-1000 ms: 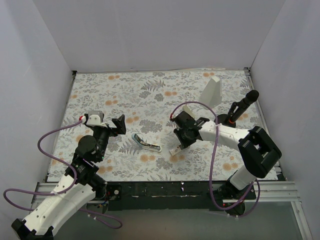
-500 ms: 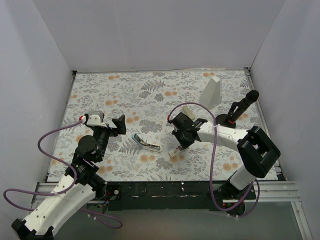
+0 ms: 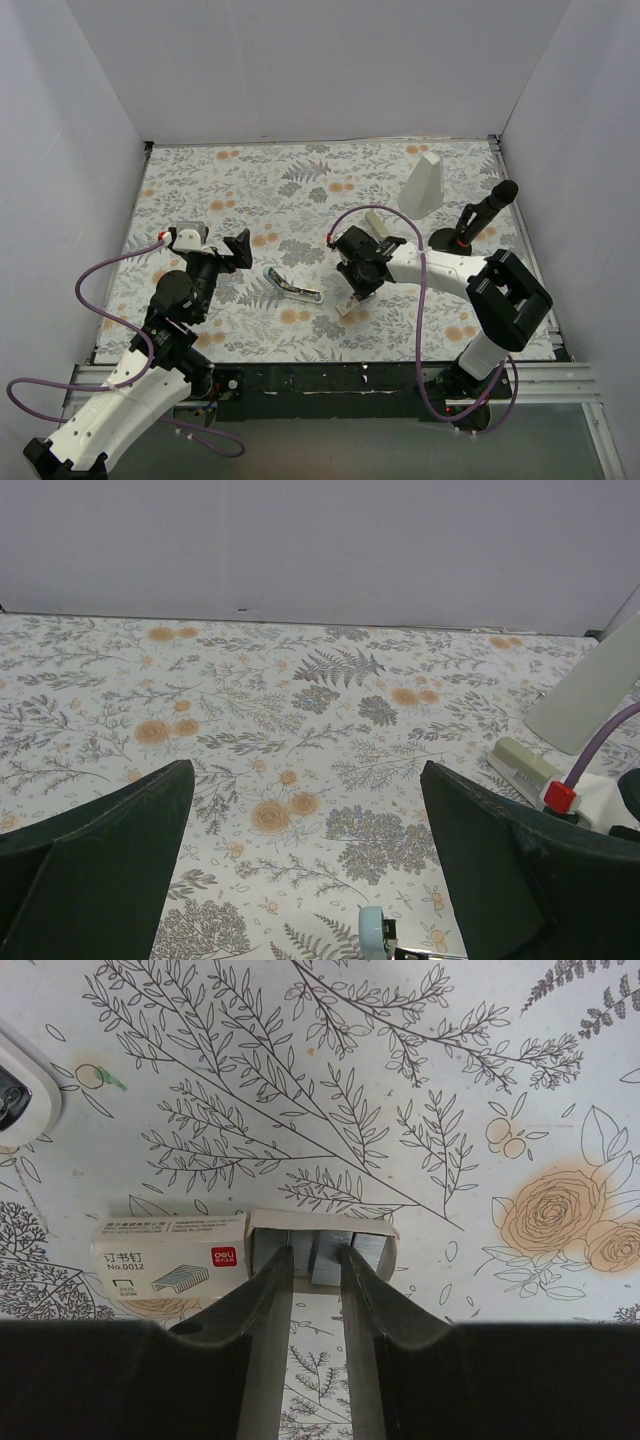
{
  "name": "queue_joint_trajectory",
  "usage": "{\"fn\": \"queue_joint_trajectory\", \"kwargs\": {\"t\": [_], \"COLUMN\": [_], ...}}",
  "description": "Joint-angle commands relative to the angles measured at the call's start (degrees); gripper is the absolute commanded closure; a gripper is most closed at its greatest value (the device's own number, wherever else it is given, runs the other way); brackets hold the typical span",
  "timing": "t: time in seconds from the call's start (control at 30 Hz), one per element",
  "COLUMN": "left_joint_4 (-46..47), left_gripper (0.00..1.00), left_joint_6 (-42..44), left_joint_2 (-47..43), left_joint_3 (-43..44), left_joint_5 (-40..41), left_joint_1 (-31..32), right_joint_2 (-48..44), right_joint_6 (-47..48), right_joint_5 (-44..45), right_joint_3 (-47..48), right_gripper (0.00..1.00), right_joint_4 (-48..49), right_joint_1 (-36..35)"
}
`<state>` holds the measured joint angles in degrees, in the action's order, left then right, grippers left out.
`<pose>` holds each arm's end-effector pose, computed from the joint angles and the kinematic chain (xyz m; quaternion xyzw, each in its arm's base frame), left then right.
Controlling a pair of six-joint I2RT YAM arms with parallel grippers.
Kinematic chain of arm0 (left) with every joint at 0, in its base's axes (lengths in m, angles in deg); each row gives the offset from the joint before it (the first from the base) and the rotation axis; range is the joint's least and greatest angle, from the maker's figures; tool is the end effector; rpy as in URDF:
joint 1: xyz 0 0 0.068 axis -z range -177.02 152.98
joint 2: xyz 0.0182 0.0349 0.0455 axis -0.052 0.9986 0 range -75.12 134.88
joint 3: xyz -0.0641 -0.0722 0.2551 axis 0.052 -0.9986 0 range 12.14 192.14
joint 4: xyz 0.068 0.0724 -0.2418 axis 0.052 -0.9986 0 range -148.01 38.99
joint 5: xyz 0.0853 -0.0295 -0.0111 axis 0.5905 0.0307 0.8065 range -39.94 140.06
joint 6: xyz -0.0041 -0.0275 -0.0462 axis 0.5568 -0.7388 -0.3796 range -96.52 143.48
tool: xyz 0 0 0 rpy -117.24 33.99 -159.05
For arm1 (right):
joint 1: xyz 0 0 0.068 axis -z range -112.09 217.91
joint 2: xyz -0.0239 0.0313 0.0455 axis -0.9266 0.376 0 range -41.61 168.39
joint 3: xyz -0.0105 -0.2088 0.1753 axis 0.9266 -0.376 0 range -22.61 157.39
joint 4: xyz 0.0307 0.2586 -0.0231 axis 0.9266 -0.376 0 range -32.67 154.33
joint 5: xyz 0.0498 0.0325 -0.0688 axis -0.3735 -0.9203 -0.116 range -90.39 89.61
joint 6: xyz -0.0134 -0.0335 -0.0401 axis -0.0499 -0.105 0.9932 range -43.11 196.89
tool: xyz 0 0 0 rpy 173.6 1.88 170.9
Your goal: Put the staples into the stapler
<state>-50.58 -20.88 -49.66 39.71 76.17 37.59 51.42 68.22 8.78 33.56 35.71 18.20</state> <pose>0.1160 -0.0610 0.3007 -0.2198 0.6570 -0.3271 0.6426 0.2056 0.2338 0.1788 -0.3256 0.9182 0.0350 0.2228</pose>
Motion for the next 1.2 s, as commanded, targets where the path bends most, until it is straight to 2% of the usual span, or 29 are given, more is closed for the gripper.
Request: {"fn": "queue_joint_trajectory", "kwargs": {"t": [0.0,0.3,0.47,0.7,0.83,1.17], "left_joint_4": [-0.1,-0.1,-0.1,-0.1,-0.1,-0.1], "left_gripper": [0.02,0.02,0.02,0.02,0.02,0.02], "left_joint_6": [0.1,0.0,0.0,-0.1,-0.1,0.0], "left_joint_2": [-0.1,-0.2,-0.2,-0.4,-0.5,-0.5], "left_joint_3": [-0.2,-0.2,-0.1,-0.1,-0.2,-0.2], "left_joint_5": [-0.5,-0.6,-0.7,-0.9,-0.8,-0.9], "left_joint_1": [-0.4,-0.5,-0.5,-0.5,-0.5,-0.6], "right_joint_2": [3.1,5.0,3.0,1.5,0.8,-5.4], "right_joint_6": [-1.0,-2.1,-0.7,0.1,-0.1,2.9], "right_joint_5": [3.6,11.0,6.1,6.7,5.8,4.8], "right_joint_3": [1.0,2.2,1.4,1.8,1.7,3.4], "right_gripper": [0.66,0.66,0.73,0.82,0.91,0.92], "right_joint_4": [-1.3,-3.3,-0.7,-1.3,-1.2,-2.9], "right_joint_1": [-1.1,-3.5,-4.1,-4.1,-4.2,-4.1]}}
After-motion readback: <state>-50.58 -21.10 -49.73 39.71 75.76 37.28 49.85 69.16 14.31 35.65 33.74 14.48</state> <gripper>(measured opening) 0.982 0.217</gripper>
